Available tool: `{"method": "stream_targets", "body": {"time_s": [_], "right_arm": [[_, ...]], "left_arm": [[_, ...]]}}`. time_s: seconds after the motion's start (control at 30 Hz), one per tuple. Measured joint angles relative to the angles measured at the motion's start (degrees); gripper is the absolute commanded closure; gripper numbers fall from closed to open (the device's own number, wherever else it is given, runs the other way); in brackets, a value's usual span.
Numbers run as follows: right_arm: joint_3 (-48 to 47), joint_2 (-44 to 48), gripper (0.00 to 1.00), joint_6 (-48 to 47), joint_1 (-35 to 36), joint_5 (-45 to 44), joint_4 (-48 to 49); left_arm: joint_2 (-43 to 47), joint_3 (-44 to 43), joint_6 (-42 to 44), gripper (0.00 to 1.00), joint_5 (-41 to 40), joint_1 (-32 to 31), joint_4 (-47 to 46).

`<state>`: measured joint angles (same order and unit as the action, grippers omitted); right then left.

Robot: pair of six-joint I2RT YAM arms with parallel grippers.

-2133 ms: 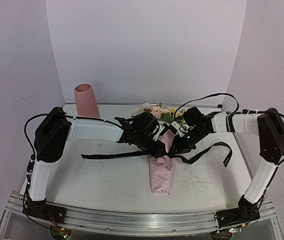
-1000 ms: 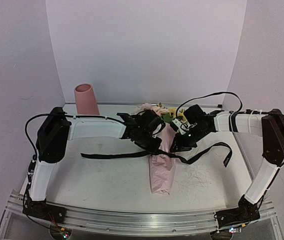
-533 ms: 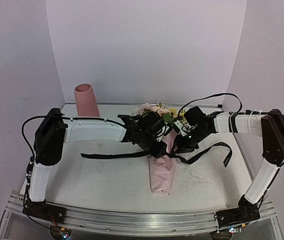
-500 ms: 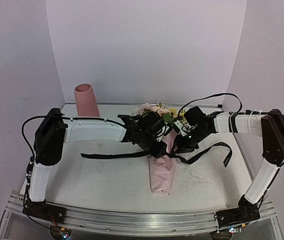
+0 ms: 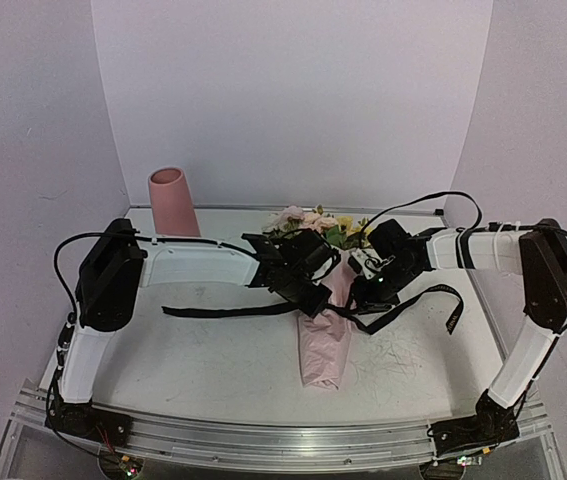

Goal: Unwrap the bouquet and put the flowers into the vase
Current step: Untie the ribbon from the wrapping paper.

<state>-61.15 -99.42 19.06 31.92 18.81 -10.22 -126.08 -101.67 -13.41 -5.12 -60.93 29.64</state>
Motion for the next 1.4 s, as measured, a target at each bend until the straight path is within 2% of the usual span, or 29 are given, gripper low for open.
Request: {"method": "stream_targets", "body": {"time_s": [0.1,0.2,0.3,0.47,0.57,0.63,0.73,1.03,1.1,1.3,1.4], "right_arm": [[0.0,0.0,0.74,0.4,0.0,0.0,0.0],[0.1,0.0,0.85,0.5,0.0,-0.4,0.0],[0.1,0.0,0.89,0.8,0.0,-1.1,0.0],[0.1,0.2,0.92,1.3,0.0,-3.1,0.0],[0.4,1.4,0.9,1.6,0.0,-4.7,0.0],[0.5,2.5,0.82,1.6,0.0,-5.1,0.0],[0.5,4.2,0.73,0.5,0.0,-4.6,0.3],[0.4,4.5,0.72,-2.7,0.1,-0.2,1.8],[0.0,3.6,0.7,-3.0,0.3,0.5,1.9],[-0.7,0.8,0.64,-2.8,0.6,1.1,2.2],[-0.7,0.0,0.69,-2.3,0.6,0.5,2.2]], "left_arm": [[0.0,0.0,0.0,0.54,-0.1,0.0,0.0],[0.0,0.0,0.0,0.62,-0.1,0.0,0.0],[0.0,0.0,0.2,0.73,-0.1,-0.1,0.1],[0.0,0.0,-0.5,0.84,-2.2,-0.2,0.5],[0.0,0.0,-1.4,0.9,-4.1,-0.2,0.5],[0.0,0.0,-1.7,0.88,-5.2,-0.2,0.6],[0.0,0.0,-2.0,0.8,-5.6,-0.2,0.7],[0.0,-2.5,-0.9,0.68,1.9,-0.2,1.3],[0.0,-2.9,-0.4,0.64,2.9,-0.2,1.3],[-0.6,-3.0,0.2,0.61,4.0,-0.2,1.3],[-1.3,-3.0,0.1,0.61,3.6,-0.2,1.4]]}}
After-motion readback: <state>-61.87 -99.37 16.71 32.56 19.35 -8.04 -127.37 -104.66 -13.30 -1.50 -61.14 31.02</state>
